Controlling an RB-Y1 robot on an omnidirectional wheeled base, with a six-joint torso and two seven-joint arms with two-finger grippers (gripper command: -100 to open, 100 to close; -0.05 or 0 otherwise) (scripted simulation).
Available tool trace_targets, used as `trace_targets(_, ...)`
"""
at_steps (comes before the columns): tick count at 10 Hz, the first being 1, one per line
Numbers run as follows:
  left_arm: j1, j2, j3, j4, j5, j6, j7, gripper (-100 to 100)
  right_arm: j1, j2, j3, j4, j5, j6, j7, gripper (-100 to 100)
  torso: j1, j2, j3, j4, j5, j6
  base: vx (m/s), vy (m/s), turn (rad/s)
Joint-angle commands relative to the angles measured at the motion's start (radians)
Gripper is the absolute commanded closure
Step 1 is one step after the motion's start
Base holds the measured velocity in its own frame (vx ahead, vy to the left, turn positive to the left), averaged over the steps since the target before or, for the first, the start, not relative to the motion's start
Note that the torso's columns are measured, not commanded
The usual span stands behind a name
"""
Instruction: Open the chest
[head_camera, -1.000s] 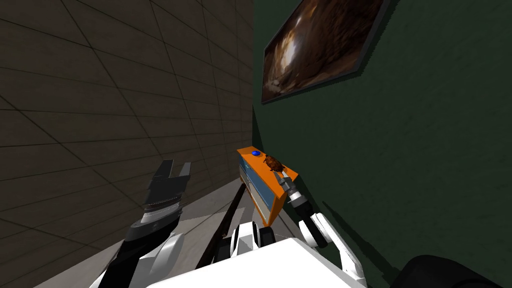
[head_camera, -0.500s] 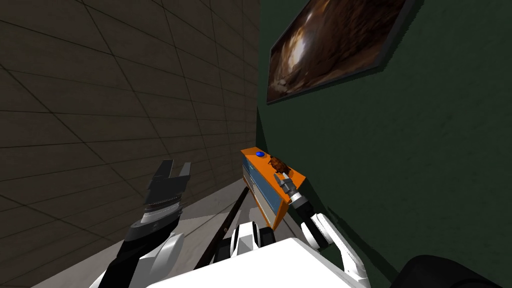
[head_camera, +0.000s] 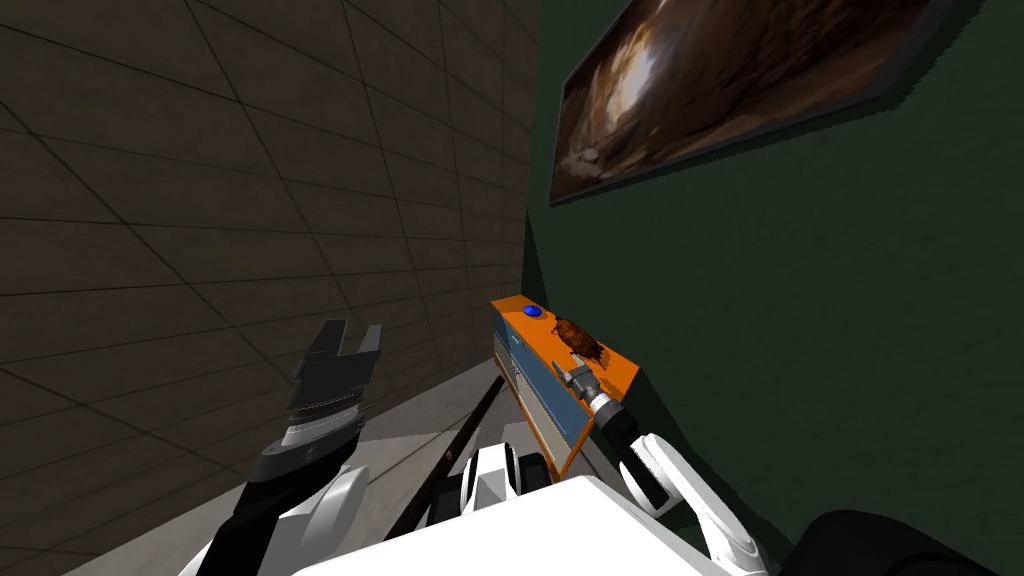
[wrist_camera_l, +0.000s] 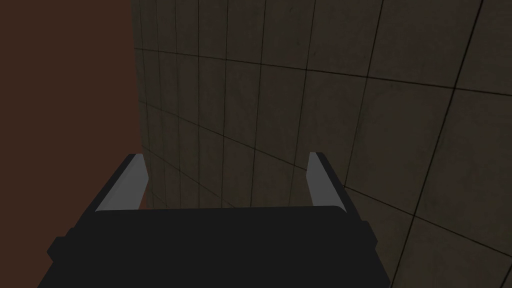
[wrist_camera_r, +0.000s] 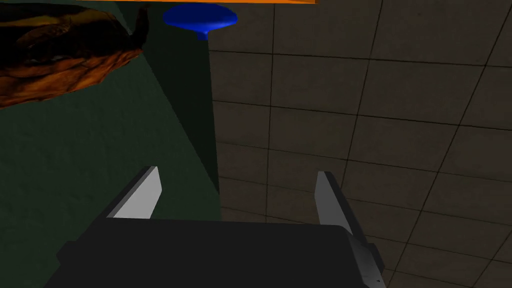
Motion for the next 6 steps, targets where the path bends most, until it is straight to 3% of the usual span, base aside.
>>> trace_targets(1, 0.0, 0.0, 0.0, 0.0, 0.0, 0.0, 0.0, 0, 0.024, -0.051, -0.005, 0.018, 0.069, 0.029, 0.05, -100, 0.004, -0.002, -0.001, -0.001, 0.001, 0.0, 0.096, 0.175, 0.116)
trace_targets(6, 0.0, 0.0, 0.0, 0.0, 0.0, 0.0, 0.0, 0, 0.065, -0.15, -0.014, 0.07, 0.201, 0.085, 0.145, -100, -0.002, -0.003, -0.002, -0.001, -0.001, 0.0, 0.088, 0.105, 0.084)
